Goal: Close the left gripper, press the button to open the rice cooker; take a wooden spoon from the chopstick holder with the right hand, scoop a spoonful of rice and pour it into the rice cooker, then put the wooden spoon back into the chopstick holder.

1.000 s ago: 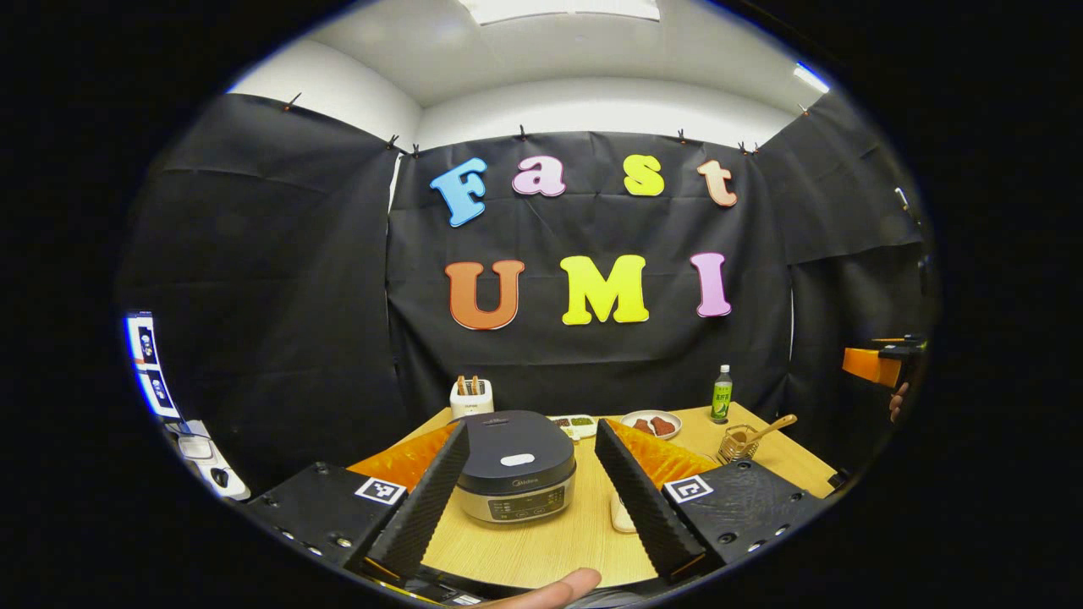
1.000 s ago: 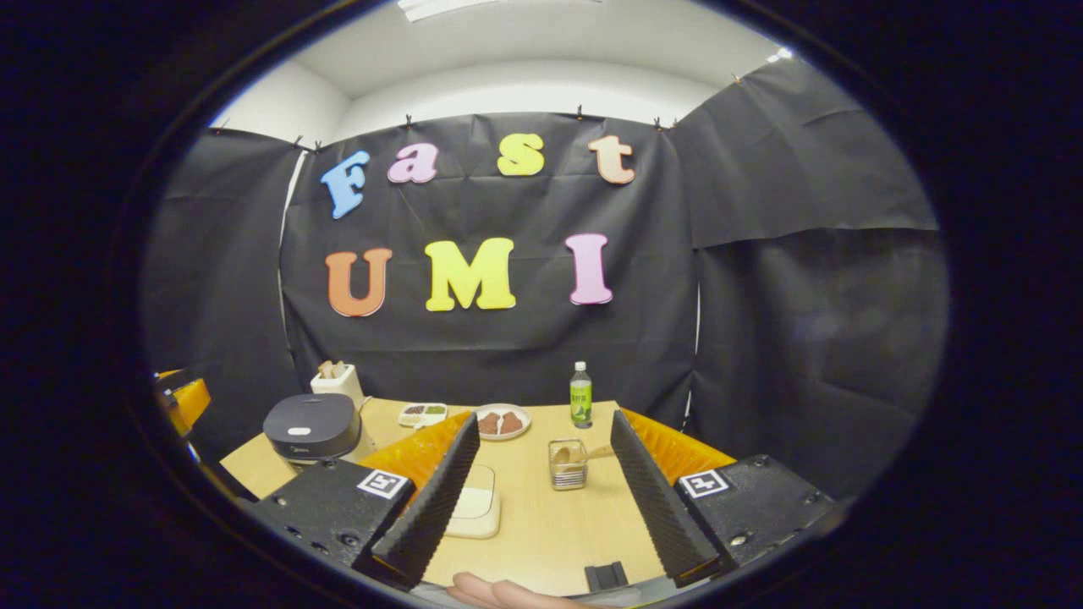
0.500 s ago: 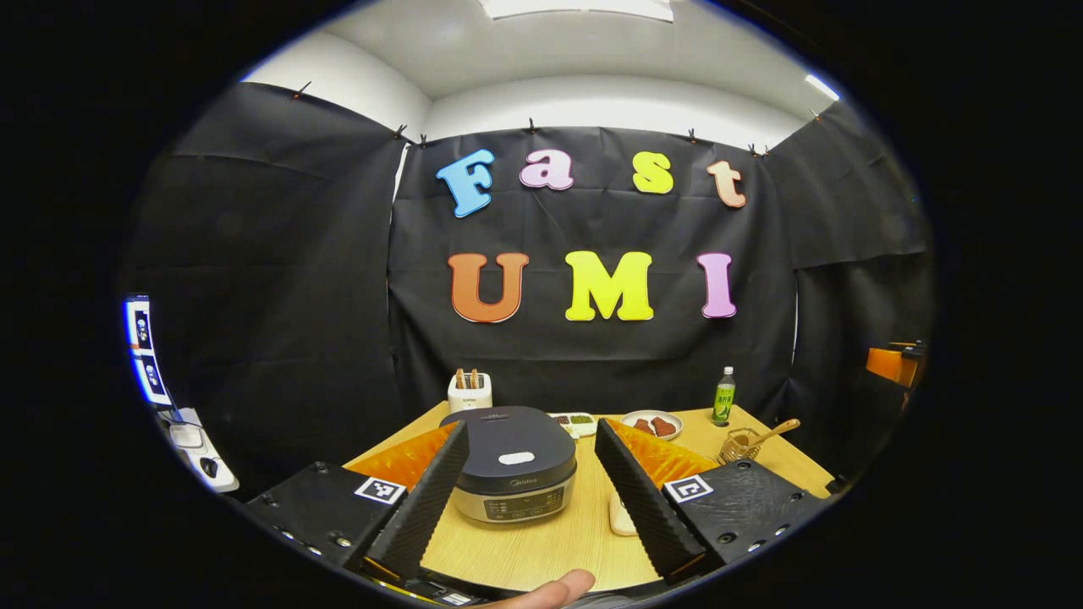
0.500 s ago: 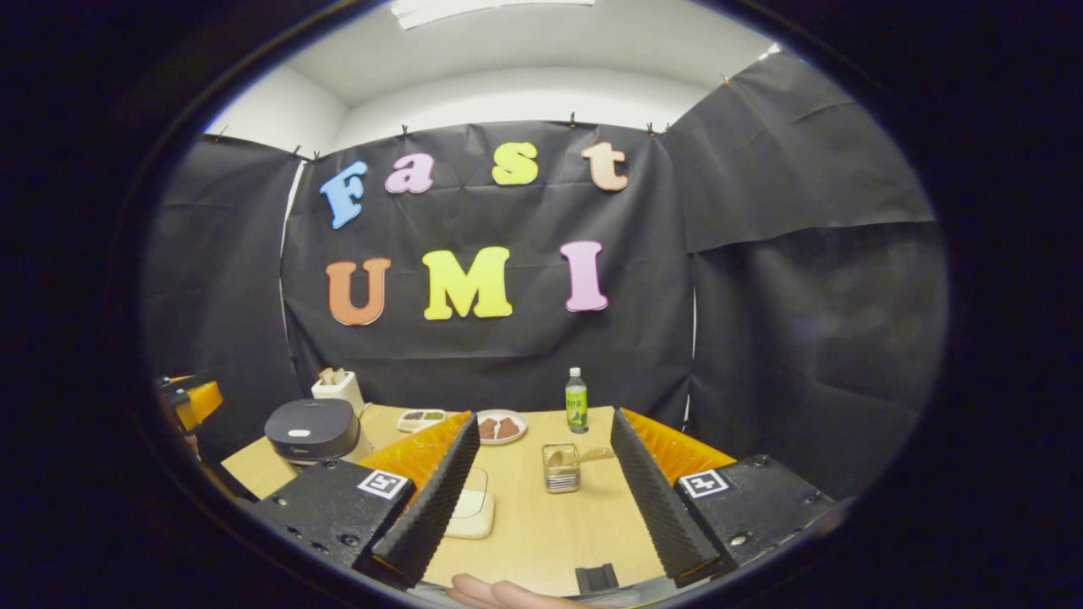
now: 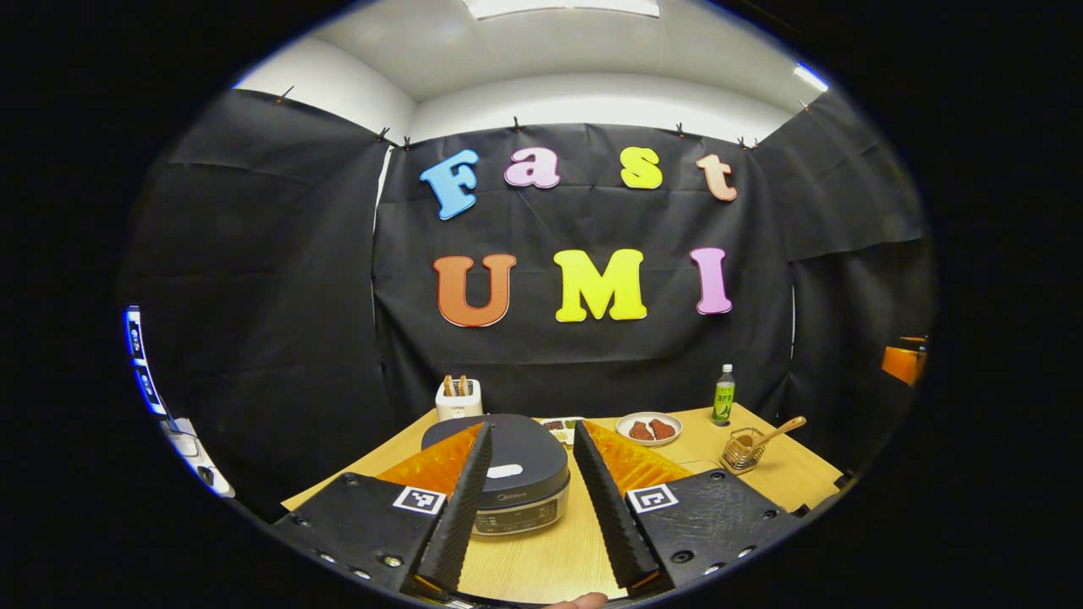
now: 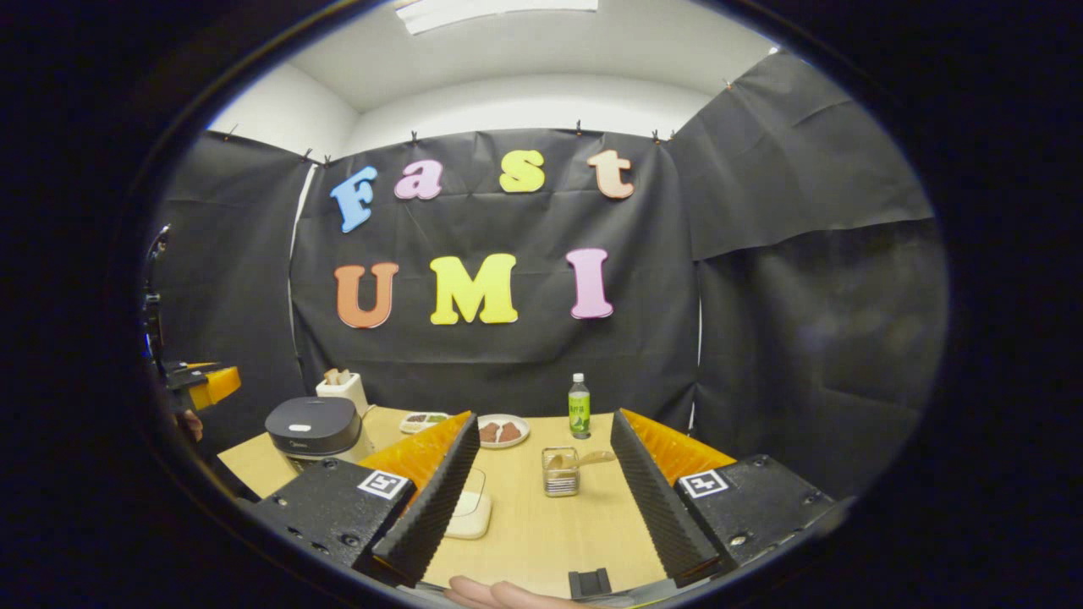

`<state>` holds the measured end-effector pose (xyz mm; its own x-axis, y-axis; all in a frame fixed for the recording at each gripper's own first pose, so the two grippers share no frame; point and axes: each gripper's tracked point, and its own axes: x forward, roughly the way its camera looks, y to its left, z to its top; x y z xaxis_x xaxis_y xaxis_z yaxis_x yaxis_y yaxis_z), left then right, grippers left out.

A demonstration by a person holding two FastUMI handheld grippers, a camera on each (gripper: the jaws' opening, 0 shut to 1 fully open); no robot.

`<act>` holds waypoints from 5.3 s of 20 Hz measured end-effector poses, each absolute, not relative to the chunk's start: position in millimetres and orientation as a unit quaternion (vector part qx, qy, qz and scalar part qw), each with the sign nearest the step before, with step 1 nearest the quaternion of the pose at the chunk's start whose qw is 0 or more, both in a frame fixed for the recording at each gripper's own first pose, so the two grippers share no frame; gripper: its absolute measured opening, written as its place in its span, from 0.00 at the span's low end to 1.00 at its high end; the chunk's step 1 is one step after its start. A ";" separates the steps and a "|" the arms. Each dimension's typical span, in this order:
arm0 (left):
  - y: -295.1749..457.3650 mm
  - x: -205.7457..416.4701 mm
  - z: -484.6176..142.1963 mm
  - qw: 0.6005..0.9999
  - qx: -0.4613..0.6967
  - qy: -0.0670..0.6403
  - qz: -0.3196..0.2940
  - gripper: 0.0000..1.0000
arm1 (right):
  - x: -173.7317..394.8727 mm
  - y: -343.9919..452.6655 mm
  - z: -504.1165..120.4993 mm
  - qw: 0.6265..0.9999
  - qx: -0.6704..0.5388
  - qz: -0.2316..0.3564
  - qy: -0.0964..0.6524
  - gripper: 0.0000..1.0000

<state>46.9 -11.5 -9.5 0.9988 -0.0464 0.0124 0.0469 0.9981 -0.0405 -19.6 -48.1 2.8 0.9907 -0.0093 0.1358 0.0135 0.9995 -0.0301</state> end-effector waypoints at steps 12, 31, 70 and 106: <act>-14.1 126.7 -82.4 0.993 -0.026 0.113 -0.016 0.00 | 10.8 -63.3 -33.1 0.999 -0.018 -0.005 -0.030 1.00; 6.7 169.9 -158.9 0.968 -0.054 0.243 0.003 0.00 | 33.9 -79.7 -63.9 1.000 -0.008 -0.011 0.005 1.00; 6.2 -0.5 -23.1 0.999 -0.006 -0.025 0.022 0.94 | 123.0 -66.5 -129.5 1.000 0.021 -0.002 0.009 1.00; -13.2 21.6 -92.0 1.000 -0.012 -0.001 0.020 0.96 | 352.9 -86.5 -145.6 0.999 0.021 -0.033 0.000 0.29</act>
